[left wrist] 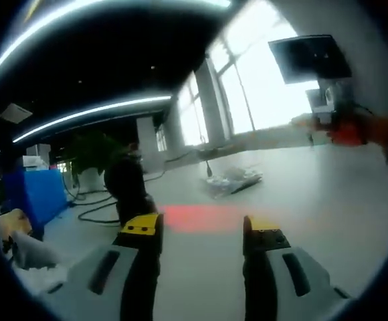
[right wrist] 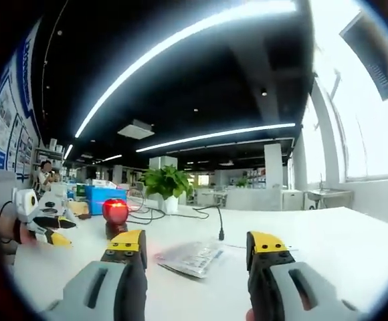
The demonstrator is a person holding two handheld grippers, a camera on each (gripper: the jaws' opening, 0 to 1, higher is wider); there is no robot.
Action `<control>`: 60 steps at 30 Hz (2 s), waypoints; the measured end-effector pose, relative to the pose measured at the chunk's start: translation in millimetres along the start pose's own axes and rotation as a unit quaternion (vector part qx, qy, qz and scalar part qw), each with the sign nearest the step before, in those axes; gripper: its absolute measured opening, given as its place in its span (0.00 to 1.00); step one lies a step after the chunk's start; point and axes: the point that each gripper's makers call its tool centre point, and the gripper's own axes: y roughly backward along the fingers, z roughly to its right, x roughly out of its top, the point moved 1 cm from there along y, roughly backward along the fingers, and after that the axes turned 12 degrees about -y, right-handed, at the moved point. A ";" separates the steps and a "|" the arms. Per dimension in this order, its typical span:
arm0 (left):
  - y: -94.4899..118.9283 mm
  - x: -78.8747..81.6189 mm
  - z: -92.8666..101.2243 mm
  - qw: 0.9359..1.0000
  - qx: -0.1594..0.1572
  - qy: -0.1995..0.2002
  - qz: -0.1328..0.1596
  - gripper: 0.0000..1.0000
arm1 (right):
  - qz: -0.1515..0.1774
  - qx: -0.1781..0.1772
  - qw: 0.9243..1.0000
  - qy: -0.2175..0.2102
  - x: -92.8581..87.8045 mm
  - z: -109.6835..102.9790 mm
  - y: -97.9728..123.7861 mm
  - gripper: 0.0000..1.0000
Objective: Clip sheet goods on table flip sheet goods clip sheet goods scan sheet goods put sheet goods back to table
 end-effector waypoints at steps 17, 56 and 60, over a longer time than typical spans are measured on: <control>2.6 11.2 -6.6 0.999 0.010 0.038 0.032 0.41 | 0.010 -0.038 0.998 -0.039 -21.3 27.7 60.0 0.60; 4.2 9.8 6.9 0.999 -0.021 0.013 0.029 0.40 | -0.023 -0.014 0.999 0.022 -48.4 5.7 88.1 0.59; 4.7 10.0 2.3 0.999 -0.014 0.019 0.031 0.41 | -0.024 -0.012 0.999 0.021 -48.5 7.3 88.2 0.59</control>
